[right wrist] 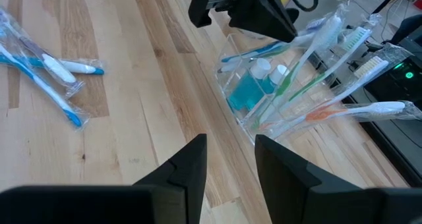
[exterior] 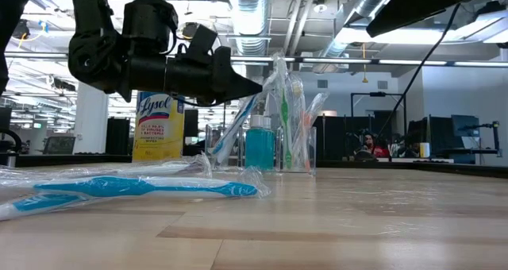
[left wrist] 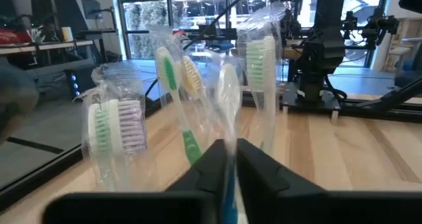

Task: Pick & Place toothbrushing station
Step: Put the right blue toothbrush into the transparent organizer

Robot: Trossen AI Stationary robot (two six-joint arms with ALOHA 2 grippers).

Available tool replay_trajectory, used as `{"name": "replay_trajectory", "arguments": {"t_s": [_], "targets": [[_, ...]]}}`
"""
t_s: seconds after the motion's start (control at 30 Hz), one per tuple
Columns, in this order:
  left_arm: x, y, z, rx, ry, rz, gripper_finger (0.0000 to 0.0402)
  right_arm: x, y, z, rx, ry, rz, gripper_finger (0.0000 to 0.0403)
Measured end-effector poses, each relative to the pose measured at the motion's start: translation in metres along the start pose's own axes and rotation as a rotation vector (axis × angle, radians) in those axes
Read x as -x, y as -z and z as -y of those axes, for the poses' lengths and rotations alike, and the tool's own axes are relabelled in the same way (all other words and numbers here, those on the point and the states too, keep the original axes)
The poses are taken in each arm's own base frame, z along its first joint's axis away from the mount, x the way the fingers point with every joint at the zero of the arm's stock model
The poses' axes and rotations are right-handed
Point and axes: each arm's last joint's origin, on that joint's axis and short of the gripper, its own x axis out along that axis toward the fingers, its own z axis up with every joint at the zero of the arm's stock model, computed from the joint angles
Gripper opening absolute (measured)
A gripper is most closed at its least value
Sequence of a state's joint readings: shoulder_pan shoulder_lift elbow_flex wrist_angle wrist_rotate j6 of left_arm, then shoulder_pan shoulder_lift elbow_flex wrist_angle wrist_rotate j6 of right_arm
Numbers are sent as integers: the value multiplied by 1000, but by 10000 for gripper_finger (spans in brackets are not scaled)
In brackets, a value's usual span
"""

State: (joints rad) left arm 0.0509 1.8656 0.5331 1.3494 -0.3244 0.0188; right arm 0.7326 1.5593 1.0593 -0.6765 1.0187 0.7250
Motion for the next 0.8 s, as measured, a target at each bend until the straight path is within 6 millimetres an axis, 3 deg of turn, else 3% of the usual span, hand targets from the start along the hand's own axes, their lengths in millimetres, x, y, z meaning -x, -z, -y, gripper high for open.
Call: {"name": "replay_trajectory", "arguments": {"t_s": [0.07,0.47,0.8], "targets": [[0,0,0,1,0,0,9,0,0,0,0,0,0,118],[6,1,9,-5,-47,-9,0,0,0,0,-1,-14,-13,118],[30,-3,9,-5,-72,-15,0,0,0,-1,-9,-17,-15,118]]}}
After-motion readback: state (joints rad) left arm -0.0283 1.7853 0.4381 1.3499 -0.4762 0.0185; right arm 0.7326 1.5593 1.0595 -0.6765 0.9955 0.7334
